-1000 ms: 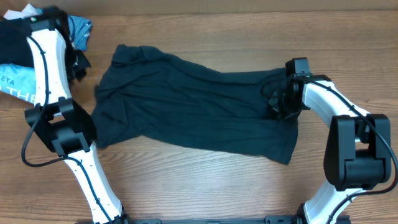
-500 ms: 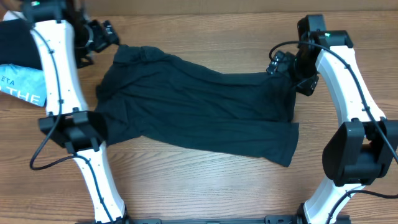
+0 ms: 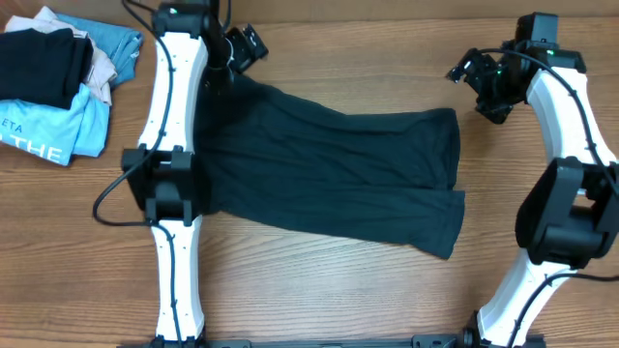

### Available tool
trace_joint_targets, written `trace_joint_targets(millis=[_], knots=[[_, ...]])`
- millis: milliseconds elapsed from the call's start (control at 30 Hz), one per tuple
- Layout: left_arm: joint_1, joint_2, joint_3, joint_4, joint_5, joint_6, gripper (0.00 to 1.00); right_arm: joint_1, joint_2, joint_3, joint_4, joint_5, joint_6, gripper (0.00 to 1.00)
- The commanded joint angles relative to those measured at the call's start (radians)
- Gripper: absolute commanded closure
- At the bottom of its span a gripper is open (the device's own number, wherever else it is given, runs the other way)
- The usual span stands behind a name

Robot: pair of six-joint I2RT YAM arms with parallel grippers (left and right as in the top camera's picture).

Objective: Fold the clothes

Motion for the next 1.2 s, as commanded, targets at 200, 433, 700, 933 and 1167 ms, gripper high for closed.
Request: trace_joint_targets(millis=[200,433,700,933,1167], knots=[[0.019,0.123,-0.008,0.022,-0.085,-0.061,0.0,0.004,0.072,0.014,0.023,-0.026,0.001,0.01],[0.071,0.124,-0.008,0.101,-0.083,-0.123,0.0,0.005,0.08,0.013,0.003,-0.026,0.0,0.01],[0.074,0.144,-0.009,0.121,-0.043,-0.131,0.14,0.005,0.082,0.012,0.003,-0.025,0.001,0.03],[0.074,0.148,-0.009,0.118,-0.02,-0.13,0.75,0.005,0.089,0.012,0.011,0.035,0.001,0.07],[0.074,0.148,-0.009,0.093,-0.024,-0.119,0.53,0.005,0.15,0.012,0.018,0.034,0.023,0.08]])
